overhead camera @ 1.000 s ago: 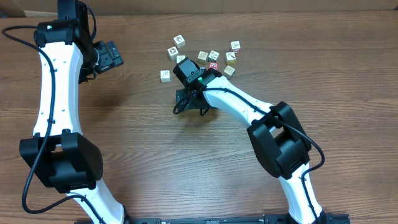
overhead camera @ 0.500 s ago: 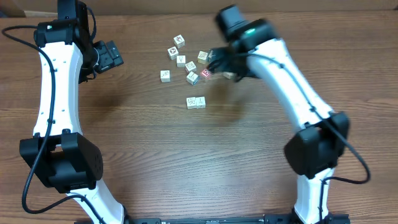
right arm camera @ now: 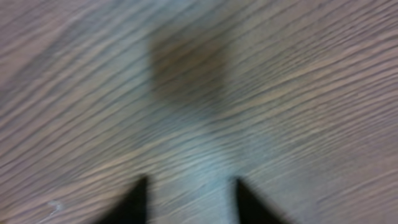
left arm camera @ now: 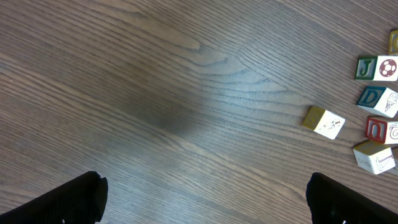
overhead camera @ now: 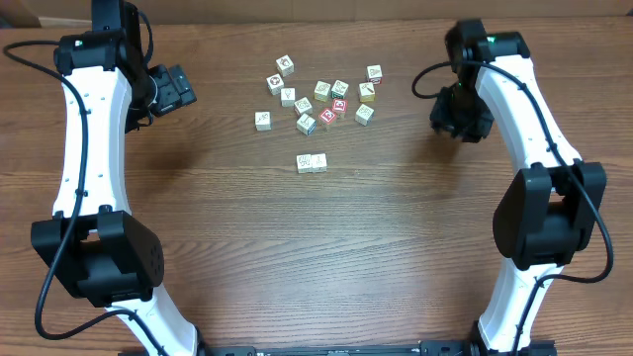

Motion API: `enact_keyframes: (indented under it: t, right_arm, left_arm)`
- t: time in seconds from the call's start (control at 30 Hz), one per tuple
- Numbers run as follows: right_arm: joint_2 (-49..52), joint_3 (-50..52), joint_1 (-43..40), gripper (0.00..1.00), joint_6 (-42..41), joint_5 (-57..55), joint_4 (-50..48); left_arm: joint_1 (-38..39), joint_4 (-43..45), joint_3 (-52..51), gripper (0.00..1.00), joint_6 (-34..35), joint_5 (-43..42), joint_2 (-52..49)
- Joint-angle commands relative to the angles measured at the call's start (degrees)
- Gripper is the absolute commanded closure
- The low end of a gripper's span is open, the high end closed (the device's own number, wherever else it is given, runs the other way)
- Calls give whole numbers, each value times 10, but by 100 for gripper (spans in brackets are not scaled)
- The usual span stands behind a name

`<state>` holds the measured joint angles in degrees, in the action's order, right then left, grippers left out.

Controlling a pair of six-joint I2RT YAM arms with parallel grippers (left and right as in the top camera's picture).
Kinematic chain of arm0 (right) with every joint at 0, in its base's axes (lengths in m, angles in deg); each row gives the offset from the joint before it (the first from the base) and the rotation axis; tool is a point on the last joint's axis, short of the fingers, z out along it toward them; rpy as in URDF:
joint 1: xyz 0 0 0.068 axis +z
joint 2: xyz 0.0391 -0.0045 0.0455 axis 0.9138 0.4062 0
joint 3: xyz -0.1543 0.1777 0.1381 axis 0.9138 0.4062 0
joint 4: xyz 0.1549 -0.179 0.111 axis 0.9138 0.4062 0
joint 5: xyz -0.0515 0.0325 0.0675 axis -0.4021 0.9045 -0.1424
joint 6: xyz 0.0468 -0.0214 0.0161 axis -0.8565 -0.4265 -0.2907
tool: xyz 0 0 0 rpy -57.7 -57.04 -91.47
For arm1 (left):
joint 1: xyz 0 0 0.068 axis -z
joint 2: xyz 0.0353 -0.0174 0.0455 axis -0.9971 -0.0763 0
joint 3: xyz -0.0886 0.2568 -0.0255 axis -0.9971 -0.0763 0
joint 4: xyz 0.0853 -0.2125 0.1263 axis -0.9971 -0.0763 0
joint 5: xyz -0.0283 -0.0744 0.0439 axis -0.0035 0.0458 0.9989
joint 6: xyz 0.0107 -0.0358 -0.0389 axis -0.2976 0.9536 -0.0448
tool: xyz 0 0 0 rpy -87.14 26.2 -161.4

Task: Form a horizontal line
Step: 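Lift the right gripper and swing it to the right side, then move the right gripper to the right edge of the block cluster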

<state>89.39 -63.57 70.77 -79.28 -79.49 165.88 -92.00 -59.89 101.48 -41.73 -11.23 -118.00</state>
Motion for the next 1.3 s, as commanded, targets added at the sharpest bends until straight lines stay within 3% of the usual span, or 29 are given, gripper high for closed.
enact_keyframes:
  t: [0.0,0.4,0.9,1.27]
  right_arm:
    - [-3,36,1,96,0,13,-19]
    - [-3,110,23,96,0,22,-63]
    - [-3,115,46,96,42,133,-65]
    - [-3,107,115,95,43,134,-94]
  left_arm:
    - [5,1,4,0,4,-2,3]
    - [5,1,4,0,4,-2,3]
    - [5,1,4,0,4,-2,3]
    - [5,1,4,0,4,-2,3]
